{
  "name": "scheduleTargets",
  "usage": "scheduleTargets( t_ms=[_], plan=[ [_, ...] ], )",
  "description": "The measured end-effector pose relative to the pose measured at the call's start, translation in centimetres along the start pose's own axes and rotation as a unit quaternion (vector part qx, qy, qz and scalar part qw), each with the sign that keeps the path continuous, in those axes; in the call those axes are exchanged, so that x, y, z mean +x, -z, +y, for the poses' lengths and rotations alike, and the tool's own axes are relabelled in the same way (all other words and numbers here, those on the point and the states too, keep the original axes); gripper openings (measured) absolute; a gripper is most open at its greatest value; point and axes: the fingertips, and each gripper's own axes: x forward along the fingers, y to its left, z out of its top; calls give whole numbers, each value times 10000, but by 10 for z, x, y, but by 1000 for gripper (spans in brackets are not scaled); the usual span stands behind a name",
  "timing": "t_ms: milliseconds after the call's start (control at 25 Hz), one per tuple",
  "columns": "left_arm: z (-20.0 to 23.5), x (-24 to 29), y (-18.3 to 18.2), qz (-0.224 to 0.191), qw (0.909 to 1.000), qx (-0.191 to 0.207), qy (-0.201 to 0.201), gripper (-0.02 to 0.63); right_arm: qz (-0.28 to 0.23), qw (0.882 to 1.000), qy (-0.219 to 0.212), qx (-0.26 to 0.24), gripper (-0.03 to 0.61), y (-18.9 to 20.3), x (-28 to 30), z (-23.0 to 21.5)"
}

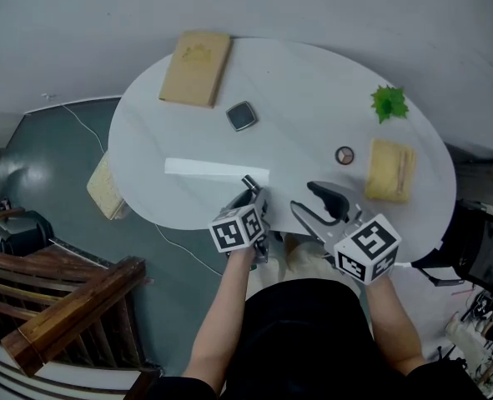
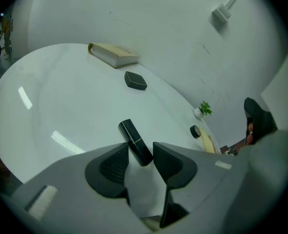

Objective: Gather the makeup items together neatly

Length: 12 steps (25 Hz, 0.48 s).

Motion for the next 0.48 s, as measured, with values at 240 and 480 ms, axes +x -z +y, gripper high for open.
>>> scheduleTargets(
  t_ms=[240,480],
  plan=[
    [1,-1,-1,12,10000,61,-36,127,26,10000,19,22,189,1,1,-2],
    [2,-1,1,117,9998,157,-20,109,-22,10000,32,26,189,-1,0,-1]
  ],
)
